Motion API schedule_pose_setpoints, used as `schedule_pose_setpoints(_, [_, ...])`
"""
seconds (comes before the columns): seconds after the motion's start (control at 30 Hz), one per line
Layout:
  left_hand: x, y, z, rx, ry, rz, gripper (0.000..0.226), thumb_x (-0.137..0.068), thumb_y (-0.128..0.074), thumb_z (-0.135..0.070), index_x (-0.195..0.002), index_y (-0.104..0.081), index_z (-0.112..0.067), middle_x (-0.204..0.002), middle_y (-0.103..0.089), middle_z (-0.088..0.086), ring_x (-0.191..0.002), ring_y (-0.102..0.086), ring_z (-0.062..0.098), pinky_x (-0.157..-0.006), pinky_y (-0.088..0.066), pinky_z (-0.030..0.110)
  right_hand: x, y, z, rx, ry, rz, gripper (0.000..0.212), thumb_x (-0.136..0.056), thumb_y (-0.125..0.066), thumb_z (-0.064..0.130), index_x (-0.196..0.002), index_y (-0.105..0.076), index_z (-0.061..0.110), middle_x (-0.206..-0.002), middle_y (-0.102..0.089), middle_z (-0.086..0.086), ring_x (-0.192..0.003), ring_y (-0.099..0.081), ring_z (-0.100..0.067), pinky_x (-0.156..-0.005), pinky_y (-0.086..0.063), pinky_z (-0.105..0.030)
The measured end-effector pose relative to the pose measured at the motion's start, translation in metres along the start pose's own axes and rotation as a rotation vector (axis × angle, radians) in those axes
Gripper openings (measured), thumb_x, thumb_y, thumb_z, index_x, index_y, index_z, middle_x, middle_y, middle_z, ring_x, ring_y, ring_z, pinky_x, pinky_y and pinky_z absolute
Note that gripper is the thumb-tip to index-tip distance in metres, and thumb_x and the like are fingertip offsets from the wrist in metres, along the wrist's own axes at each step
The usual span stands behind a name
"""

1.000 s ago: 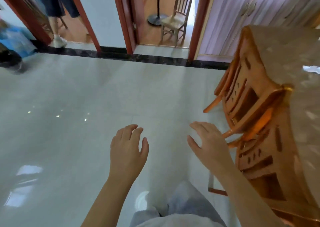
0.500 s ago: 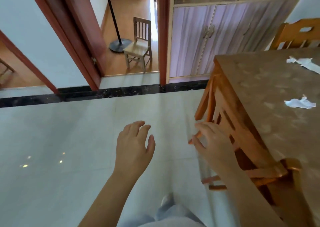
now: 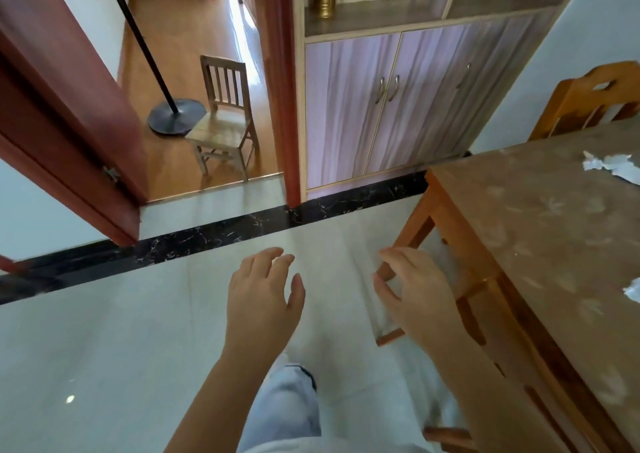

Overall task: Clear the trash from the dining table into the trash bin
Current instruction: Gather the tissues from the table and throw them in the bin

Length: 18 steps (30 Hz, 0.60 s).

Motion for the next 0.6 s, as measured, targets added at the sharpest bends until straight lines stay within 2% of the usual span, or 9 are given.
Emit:
schedule_pose_setpoints(0.1, [-0.067, -0.005, 0.024, 0.032, -0.034, -0.003, 0.027, -0.078, -0.055, -0.021, -0.094, -0.068, -0.003, -0.097, -0.069, 0.014, -0.088, -0.064, 0.033, -0.078, -0.05, 0.043, -0.07, -0.004, 0.018, 0.013, -0.027, -0.008, 0.048, -0.083, -0.041, 0.045, -0.109, -0.061, 0.01, -0.106, -0.067, -0.011, -0.096, -0.062, -0.028, -0.079, -0.054, -0.049])
schedule_pose_setpoints(0.2, [-0.142, -0.021, 0.035, 0.059, -0.09, 0.035, 0.027, -0.076, -0.057, -0.02, -0.095, -0.067, -0.004, -0.099, -0.069, 0.014, -0.091, -0.063, 0.034, -0.079, -0.05, 0.045, -0.134, -0.005, 0.014, 0.004, -0.116, -0.071, 0.041, -0.081, -0.05, 0.038, -0.109, -0.062, 0.009, -0.107, -0.067, -0.012, -0.096, -0.062, -0.028, -0.082, -0.053, -0.048])
schedule_pose_setpoints(0.27, [-0.173, -0.029, 0.031, 0.06, -0.112, 0.036, 0.026, -0.076, -0.057, -0.019, -0.095, -0.067, -0.004, -0.098, -0.069, 0.014, -0.09, -0.063, 0.033, -0.079, -0.05, 0.047, -0.155, -0.004, 0.007, 0.003, -0.15, -0.103, 0.042, -0.082, -0.05, 0.04, -0.107, -0.062, 0.009, -0.106, -0.067, -0.012, -0.096, -0.062, -0.028, -0.082, -0.053, -0.047])
schedule_pose_setpoints(0.4, [-0.245, -0.068, 0.019, 0.123, -0.231, 0.121, 0.029, -0.081, -0.049, -0.023, -0.097, -0.066, -0.005, -0.098, -0.068, 0.013, -0.091, -0.062, 0.031, -0.079, -0.052, 0.047, -0.204, -0.008, -0.035, 0.02, -0.246, -0.121, 0.045, -0.081, -0.041, 0.041, -0.103, -0.063, 0.008, -0.1, -0.068, -0.013, -0.091, -0.063, -0.031, -0.077, -0.054, -0.049])
schedule_pose_setpoints(0.5, [-0.306, -0.108, 0.001, 0.134, -0.33, 0.16, 0.032, -0.082, -0.045, -0.025, -0.096, -0.065, -0.005, -0.098, -0.067, 0.013, -0.09, -0.061, 0.03, -0.078, -0.05, 0.042, -0.246, -0.008, -0.077, 0.034, -0.355, -0.168, 0.033, -0.081, -0.052, 0.031, -0.101, -0.062, 0.007, -0.098, -0.068, -0.013, -0.087, -0.063, -0.031, -0.076, -0.054, -0.049])
schedule_pose_setpoints(0.6, [-0.364, -0.145, -0.029, 0.152, -0.444, 0.183, 0.033, -0.082, -0.045, -0.025, -0.096, -0.066, -0.005, -0.098, -0.067, 0.013, -0.088, -0.062, 0.029, -0.076, -0.051, 0.039, -0.289, -0.008, -0.123, 0.032, -0.44, -0.196, 0.031, -0.08, -0.057, 0.026, -0.104, -0.062, 0.008, -0.106, -0.066, -0.012, -0.093, -0.06, -0.032, -0.08, -0.05, -0.047])
Point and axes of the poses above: each hand's wrist, its own x-axis away from the middle knuckle, its own y-axis out of the back of the hand, z = x × y, the point moved 6 cm from there along -x, towards the middle knuckle
